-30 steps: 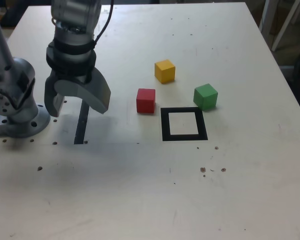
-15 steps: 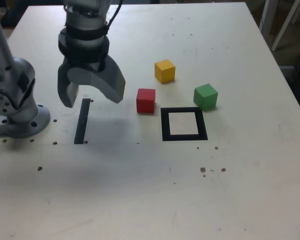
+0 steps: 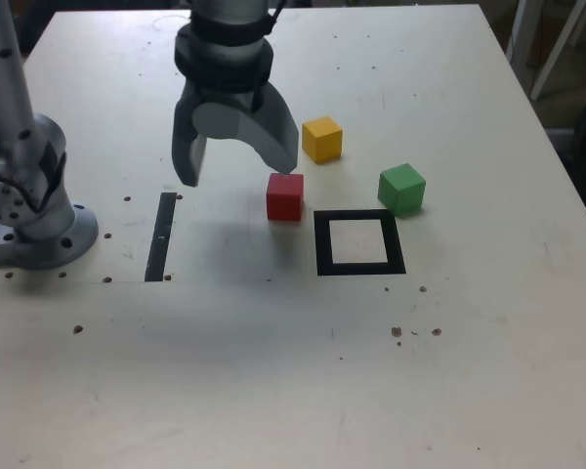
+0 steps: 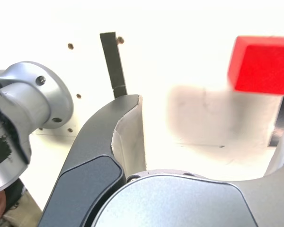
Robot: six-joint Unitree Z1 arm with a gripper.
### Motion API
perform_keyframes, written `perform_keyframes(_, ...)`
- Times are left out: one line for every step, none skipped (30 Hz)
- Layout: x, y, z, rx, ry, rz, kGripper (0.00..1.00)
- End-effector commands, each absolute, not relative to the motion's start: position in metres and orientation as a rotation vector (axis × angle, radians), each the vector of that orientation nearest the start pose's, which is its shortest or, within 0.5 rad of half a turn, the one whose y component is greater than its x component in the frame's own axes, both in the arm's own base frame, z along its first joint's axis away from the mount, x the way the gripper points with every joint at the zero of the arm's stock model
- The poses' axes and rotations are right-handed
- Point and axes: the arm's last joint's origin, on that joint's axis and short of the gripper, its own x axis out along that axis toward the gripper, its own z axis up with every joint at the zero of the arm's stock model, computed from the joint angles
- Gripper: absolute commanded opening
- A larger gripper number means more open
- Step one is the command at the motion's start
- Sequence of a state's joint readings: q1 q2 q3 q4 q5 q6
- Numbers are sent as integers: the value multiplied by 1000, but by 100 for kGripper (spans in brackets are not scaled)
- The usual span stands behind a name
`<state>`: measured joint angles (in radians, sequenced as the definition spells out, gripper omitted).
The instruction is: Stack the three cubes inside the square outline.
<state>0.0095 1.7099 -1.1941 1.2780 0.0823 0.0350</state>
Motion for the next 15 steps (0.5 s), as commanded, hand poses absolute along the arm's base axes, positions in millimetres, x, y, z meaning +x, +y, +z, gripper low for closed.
perform_keyframes(247, 9, 274, 92, 1793, 47, 100)
perform_keyframes(251, 12, 273, 91, 1790, 55, 100)
perform_keyframes(254, 14, 272, 90, 1788, 59, 99)
perform_keyframes(257, 16, 271, 87, 1788, 63, 99)
perform_keyframes(259, 18, 269, 84, 1788, 66, 99)
perform_keyframes(262, 20, 268, 81, 1789, 68, 99)
perform_keyframes(264, 22, 266, 78, 1790, 68, 99)
perform_keyframes(266, 24, 264, 76, 1791, 68, 99)
perform_keyframes(269, 26, 262, 74, 1794, 69, 99)
perform_keyframes(272, 28, 259, 71, 1797, 69, 99)
perform_keyframes(274, 29, 256, 70, 1801, 69, 99)
perform_keyframes(276, 31, 253, 68, 1805, 68, 99)
perform_keyframes(279, 32, 250, 67, 1809, 68, 99)
perform_keyframes(281, 34, 247, 66, 1813, 67, 99)
perform_keyframes(283, 34, 244, 66, 1816, 67, 99)
